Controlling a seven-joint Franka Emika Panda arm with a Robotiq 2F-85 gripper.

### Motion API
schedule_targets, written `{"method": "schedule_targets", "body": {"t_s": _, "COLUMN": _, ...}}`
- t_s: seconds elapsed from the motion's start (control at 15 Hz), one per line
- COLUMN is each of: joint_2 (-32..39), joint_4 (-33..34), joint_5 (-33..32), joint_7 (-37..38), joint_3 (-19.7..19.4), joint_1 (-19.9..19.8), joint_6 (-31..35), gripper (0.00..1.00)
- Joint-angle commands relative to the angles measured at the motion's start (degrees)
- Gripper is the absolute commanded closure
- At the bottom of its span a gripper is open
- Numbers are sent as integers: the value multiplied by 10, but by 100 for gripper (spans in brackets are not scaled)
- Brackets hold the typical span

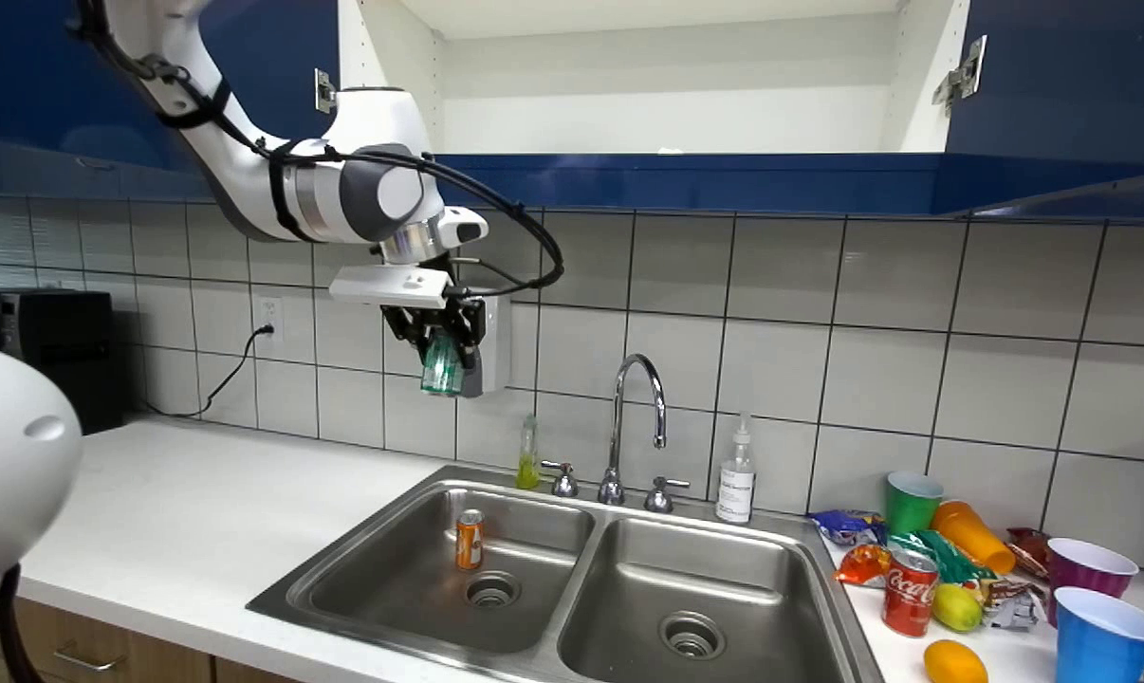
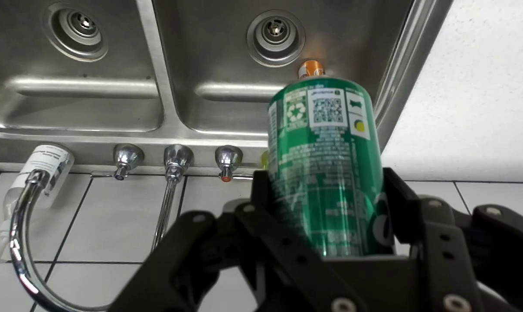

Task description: Remove the can from the cabinet

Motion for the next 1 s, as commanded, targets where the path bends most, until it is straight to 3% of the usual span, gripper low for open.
{"method": "schedule_targets", "body": {"t_s": 0.0, "joint_2": 41, "joint_4": 14, "joint_5": 25, "joint_7": -38, "joint_3": -8, "joint_1": 10, "joint_6": 35, "gripper": 62}}
{"method": "schedule_targets", "body": {"t_s": 0.93, "joint_2": 192, "joint_4": 53, "joint_5": 101, "joint_7": -125, "joint_3": -3, "joint_1": 16, "joint_6": 115, "gripper": 62}}
